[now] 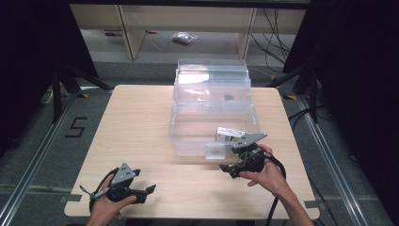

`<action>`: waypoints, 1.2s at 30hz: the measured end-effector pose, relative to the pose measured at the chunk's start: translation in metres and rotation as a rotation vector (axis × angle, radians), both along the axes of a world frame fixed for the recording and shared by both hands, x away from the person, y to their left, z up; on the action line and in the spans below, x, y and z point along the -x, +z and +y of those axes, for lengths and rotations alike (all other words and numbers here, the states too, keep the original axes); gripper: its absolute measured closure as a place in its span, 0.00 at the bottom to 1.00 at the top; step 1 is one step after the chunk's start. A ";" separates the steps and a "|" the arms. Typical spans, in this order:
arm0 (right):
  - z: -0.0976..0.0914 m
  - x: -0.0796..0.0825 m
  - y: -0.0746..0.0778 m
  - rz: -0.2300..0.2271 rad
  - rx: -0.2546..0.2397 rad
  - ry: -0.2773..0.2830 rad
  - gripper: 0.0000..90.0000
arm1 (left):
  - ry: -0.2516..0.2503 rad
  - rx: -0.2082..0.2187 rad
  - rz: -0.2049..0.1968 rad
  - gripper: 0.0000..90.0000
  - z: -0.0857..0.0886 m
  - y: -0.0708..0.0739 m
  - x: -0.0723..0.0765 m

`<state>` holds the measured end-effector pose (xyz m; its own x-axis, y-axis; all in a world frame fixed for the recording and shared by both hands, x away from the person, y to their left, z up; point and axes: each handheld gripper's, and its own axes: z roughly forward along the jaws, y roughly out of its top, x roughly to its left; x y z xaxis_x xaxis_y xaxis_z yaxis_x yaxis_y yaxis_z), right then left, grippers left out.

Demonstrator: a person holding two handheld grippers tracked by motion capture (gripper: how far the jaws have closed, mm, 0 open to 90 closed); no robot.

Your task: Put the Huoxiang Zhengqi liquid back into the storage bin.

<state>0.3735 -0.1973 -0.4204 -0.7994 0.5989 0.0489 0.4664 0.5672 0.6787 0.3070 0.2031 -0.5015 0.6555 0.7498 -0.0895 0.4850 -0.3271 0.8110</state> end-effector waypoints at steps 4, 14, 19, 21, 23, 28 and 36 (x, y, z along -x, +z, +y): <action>0.000 0.002 -0.006 0.008 -0.005 0.010 0.23 | -0.006 -0.003 0.001 0.18 0.000 0.000 0.000; -0.004 0.005 -0.014 -0.006 -0.039 -0.011 0.22 | -0.013 -0.015 0.002 0.18 0.001 0.000 0.000; -0.010 0.009 -0.020 -0.010 -0.035 -0.033 0.22 | -0.006 -0.002 0.000 0.18 0.000 0.000 0.000; -0.012 0.010 -0.020 0.008 -0.027 -0.027 0.22 | -0.012 -0.017 -0.001 0.18 0.001 0.001 0.000; -0.013 0.012 -0.023 0.002 -0.033 -0.030 0.22 | -0.012 -0.016 -0.001 0.18 0.001 0.001 0.000; -0.018 0.017 -0.029 -0.004 -0.036 -0.047 0.21 | -0.007 -0.001 -0.002 0.18 -0.001 0.000 0.001; -0.025 0.022 -0.038 0.016 -0.046 -0.088 0.21 | -0.004 -0.001 -0.004 0.18 -0.001 0.000 0.001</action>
